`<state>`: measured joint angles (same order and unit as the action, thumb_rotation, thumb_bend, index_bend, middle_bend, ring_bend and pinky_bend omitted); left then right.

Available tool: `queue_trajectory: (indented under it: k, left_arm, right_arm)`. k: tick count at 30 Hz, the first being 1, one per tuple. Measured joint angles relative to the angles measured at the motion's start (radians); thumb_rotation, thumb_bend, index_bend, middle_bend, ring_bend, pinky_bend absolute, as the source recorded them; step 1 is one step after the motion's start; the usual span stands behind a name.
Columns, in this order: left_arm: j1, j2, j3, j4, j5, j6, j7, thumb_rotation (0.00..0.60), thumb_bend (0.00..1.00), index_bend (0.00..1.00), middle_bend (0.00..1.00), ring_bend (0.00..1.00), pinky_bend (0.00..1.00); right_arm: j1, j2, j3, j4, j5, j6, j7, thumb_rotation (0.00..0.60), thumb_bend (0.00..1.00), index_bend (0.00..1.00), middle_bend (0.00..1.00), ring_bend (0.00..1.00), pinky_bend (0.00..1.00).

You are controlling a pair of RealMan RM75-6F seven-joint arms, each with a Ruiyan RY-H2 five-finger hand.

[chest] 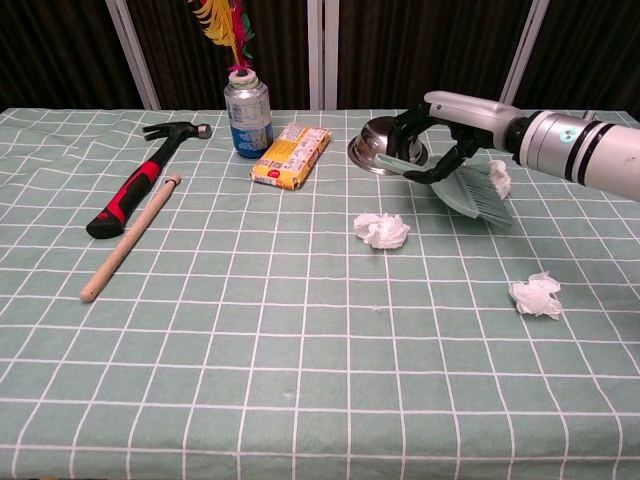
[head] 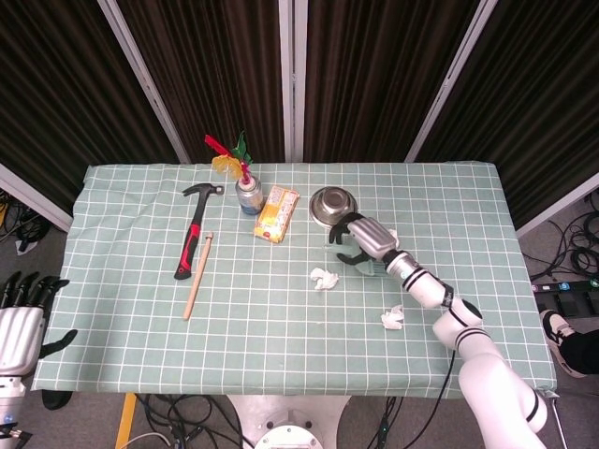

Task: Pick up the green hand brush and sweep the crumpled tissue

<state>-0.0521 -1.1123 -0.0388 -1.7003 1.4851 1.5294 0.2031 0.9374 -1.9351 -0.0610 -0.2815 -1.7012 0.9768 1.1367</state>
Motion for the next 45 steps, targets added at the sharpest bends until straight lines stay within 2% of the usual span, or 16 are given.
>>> queue_trajectory:
  k: [6,11,14,20,26,28,34,38,45]
  left_arm:
    - [0.004,-0.001,0.001,0.005,0.003,0.006,-0.007,0.6,0.13,0.21,0.18,0.1,0.06]
    - [0.006,-0.003,0.004,0.007,0.006,0.008,-0.009,0.6,0.13,0.21,0.18,0.1,0.06]
    - [0.008,-0.003,0.006,0.005,0.006,0.007,-0.006,0.6,0.13,0.21,0.18,0.1,0.06]
    - [0.007,0.0,0.005,-0.008,0.004,0.005,0.007,0.6,0.13,0.21,0.18,0.1,0.06]
    - [0.006,0.006,0.004,-0.027,0.0,0.003,0.031,0.6,0.13,0.21,0.18,0.1,0.06]
    - [0.006,0.009,0.003,-0.033,-0.004,0.001,0.035,0.6,0.13,0.21,0.18,0.1,0.06]
    - [0.004,0.012,0.002,-0.041,-0.006,-0.002,0.043,0.6,0.13,0.21,0.18,0.1,0.06]
    - [0.001,0.009,0.002,-0.038,-0.004,-0.006,0.04,0.6,0.13,0.21,0.18,0.1,0.06]
    - [0.008,0.002,0.006,-0.024,0.003,0.004,0.021,0.6,0.13,0.21,0.18,0.1,0.06]
  right_arm:
    - [-0.021,0.003,-0.003,-0.024,-0.001,0.127,0.071,0.6,0.52,0.65,0.61,0.24,0.16]
    - [-0.032,0.061,0.013,-0.05,0.013,0.205,0.078,0.6,0.53,0.65,0.61,0.24,0.16]
    - [-0.032,0.085,0.025,-0.051,0.031,0.185,0.068,0.6,0.54,0.65,0.61,0.24,0.16]
    - [-0.021,0.103,0.033,-0.025,0.056,0.062,0.041,0.6,0.55,0.65,0.61,0.24,0.16]
    - [-0.013,0.065,0.013,0.028,0.059,-0.074,0.038,0.6,0.55,0.65,0.61,0.24,0.16]
    - [-0.012,0.05,0.011,0.036,0.061,-0.089,0.056,0.6,0.55,0.65,0.62,0.24,0.16]
    - [-0.013,0.023,0.008,0.032,0.063,-0.069,0.164,0.6,0.55,0.65,0.62,0.24,0.16]
    - [-0.019,0.007,0.002,0.013,0.054,-0.001,0.241,0.6,0.55,0.65,0.62,0.24,0.16]
    - [-0.013,-0.039,0.002,-0.028,0.043,0.086,0.298,0.6,0.55,0.65,0.62,0.24,0.16]
